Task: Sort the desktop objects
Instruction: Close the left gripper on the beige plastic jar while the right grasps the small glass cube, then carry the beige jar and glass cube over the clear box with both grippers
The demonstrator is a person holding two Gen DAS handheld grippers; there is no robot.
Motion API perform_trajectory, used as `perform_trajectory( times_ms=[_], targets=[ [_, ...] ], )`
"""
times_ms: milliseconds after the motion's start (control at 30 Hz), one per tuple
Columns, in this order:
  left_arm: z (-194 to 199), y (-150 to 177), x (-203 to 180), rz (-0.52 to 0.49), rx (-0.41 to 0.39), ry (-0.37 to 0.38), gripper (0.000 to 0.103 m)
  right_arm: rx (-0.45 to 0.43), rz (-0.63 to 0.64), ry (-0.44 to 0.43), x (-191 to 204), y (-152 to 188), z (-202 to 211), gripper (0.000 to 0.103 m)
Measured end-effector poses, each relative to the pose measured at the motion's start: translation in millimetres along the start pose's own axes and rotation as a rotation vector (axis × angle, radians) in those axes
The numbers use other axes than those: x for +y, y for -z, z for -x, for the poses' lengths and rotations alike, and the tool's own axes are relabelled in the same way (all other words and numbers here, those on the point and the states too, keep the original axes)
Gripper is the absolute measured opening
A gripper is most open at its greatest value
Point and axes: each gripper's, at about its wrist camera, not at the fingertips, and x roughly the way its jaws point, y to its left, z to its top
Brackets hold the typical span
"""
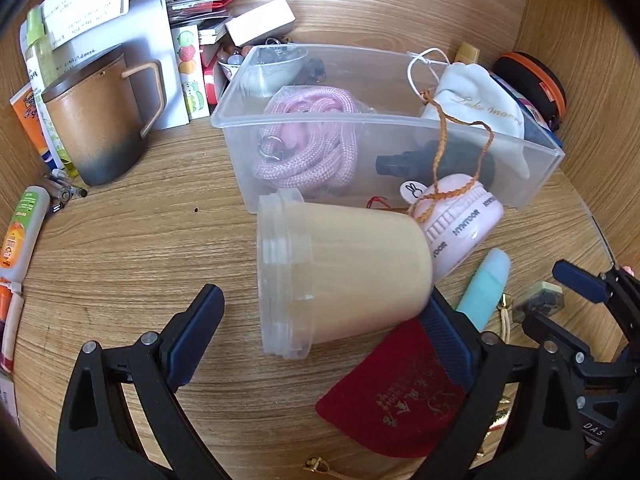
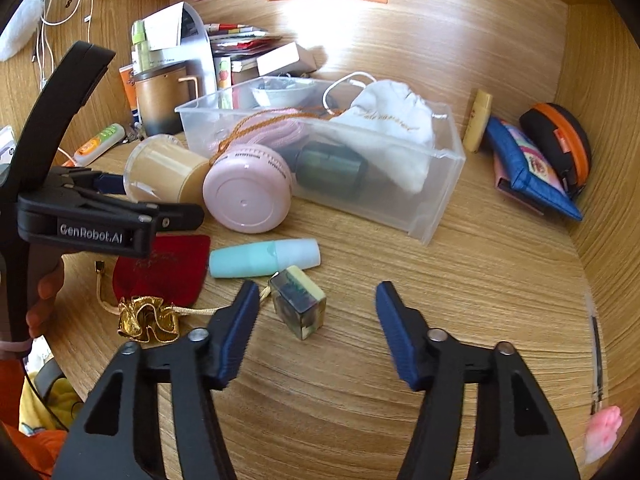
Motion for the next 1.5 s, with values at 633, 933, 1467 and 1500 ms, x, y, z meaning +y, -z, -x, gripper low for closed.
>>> perform_trajectory(
  times_ms=[633, 933, 1467, 1500],
  targets=[
    [1.7, -10.6, -8.7, -0.028, -0.072, -0.063, 0.085, 0.0, 0.026, -0.039, 7.0, 7.1, -5.8, 0.024],
    [0.3, -13.8, -13.5, -0.01, -0.105, -0.122, 0.067, -0.024, 0.014, -0.039, 1.6, 6.4, 1.3, 0.024],
    [18.6, -8.2, 2.0, 0.06, -0.176, -0.16, 0.066, -0.028, -0.047, -0.043, -15.7, -2.5, 8.5, 0.024],
    [20.0, -7.6, 2.1, 0.061, -0.177, -0.154, 0.066, -0.028, -0.051, -0.04, -17.1, -4.2, 8.8, 0.024]
  ],
)
